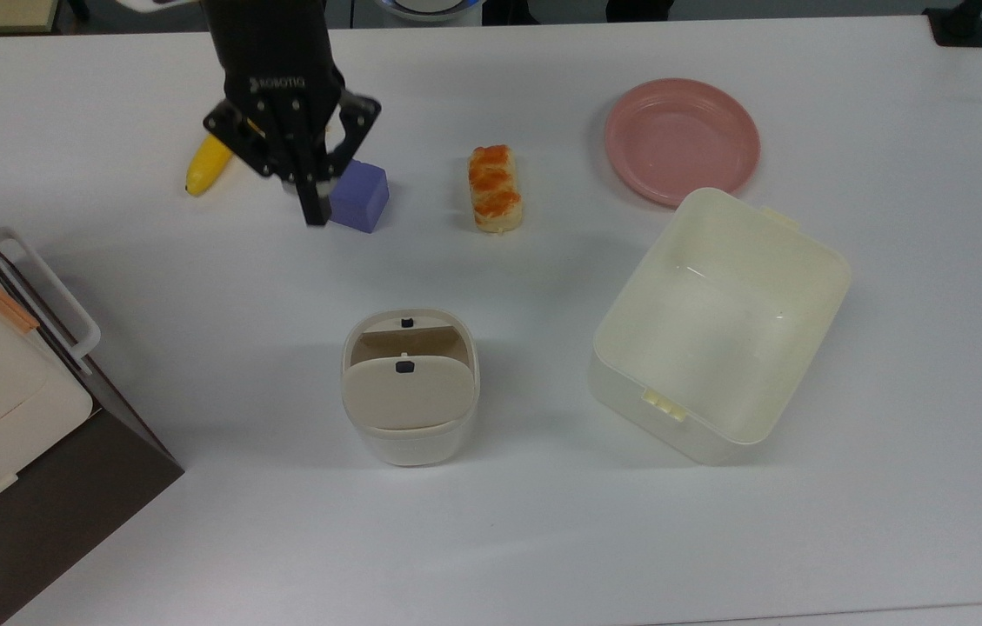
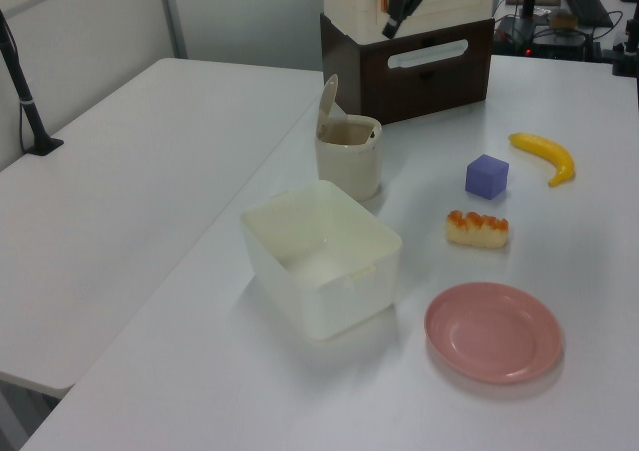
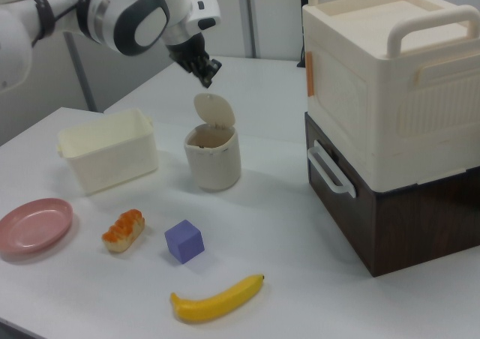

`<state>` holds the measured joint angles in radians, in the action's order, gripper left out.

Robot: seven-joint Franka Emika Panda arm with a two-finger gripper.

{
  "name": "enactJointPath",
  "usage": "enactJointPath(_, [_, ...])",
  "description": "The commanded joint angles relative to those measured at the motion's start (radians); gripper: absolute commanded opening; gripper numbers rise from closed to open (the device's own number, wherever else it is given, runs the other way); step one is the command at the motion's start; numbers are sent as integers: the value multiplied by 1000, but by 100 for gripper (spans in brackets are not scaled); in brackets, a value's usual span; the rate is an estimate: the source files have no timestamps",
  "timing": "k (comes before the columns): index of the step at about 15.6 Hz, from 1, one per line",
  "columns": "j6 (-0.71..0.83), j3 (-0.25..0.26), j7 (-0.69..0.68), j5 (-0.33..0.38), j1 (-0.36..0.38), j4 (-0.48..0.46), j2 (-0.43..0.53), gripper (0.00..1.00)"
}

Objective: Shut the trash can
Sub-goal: 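Move the gripper down over the open lid of the cream trash can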

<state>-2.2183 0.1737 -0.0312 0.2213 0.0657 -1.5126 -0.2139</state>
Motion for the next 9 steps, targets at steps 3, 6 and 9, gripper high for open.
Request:
enactJointPath(3, [-217,-65,108,12,8,74,-117,0])
enactJointPath(6, [-297,-89,144,13,9,103,-169,0])
enactJointPath(9, [-342,-109,183,-3,11,152,-225,0])
